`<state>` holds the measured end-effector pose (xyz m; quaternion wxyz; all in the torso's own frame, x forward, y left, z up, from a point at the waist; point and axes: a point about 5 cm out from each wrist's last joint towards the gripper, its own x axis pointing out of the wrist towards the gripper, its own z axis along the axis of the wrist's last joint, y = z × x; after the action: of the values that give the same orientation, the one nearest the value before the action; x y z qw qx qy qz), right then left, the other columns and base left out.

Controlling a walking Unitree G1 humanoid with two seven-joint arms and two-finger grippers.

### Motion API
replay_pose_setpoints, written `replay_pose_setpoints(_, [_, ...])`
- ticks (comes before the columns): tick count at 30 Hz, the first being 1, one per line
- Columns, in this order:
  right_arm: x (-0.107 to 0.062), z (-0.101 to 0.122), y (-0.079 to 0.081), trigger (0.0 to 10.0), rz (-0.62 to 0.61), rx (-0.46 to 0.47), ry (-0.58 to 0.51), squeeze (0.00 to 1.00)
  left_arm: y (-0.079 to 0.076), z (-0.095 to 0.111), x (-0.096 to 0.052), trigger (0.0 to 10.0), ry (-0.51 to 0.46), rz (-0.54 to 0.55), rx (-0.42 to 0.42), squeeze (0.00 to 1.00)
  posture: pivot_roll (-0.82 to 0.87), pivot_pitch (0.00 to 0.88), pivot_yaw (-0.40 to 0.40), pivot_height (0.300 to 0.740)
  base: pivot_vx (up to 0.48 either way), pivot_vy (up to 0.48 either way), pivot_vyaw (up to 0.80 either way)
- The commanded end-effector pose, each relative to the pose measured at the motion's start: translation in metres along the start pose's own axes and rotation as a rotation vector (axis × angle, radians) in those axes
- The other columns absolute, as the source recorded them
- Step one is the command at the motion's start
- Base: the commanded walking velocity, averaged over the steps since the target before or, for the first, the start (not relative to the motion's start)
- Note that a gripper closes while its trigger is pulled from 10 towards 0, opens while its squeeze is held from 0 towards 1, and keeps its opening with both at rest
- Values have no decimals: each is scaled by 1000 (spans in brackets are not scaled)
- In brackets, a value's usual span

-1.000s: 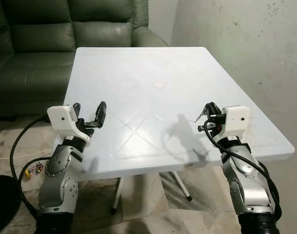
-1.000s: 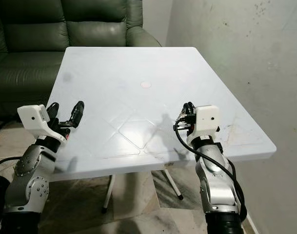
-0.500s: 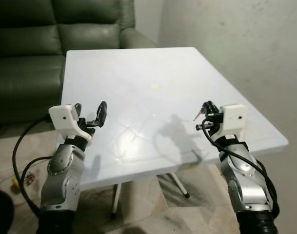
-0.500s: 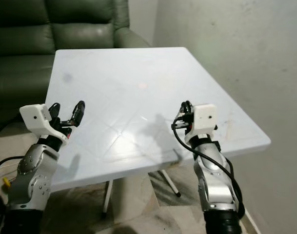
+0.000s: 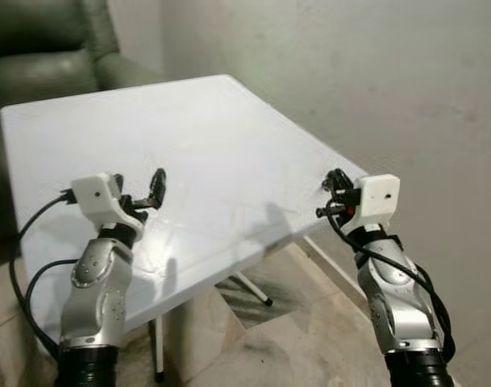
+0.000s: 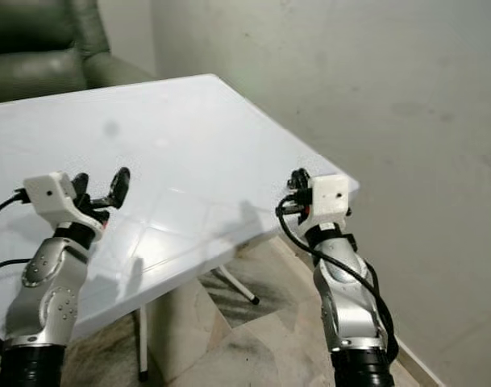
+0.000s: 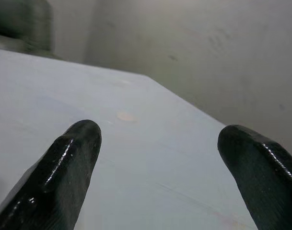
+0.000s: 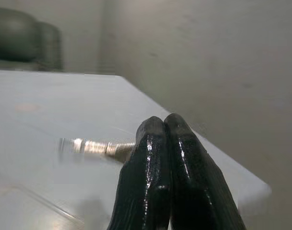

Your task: Hang keys on a hook

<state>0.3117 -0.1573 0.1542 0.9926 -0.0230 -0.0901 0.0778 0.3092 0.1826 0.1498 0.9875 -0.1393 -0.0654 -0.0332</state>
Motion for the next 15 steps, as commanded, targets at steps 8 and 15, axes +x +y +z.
replay_pose_setpoints(8, [2,3,-3,10000,-24,4,-7,0,-7,3,3,10000,8,-18,18,0,32,0,-66,732,0,0,-731])
replay_pose_setpoints(15, [2,3,-2,10000,-26,6,-5,0,-9,4,4,10000,8,-14,35,0,34,0,-64,732,0,0,-726])
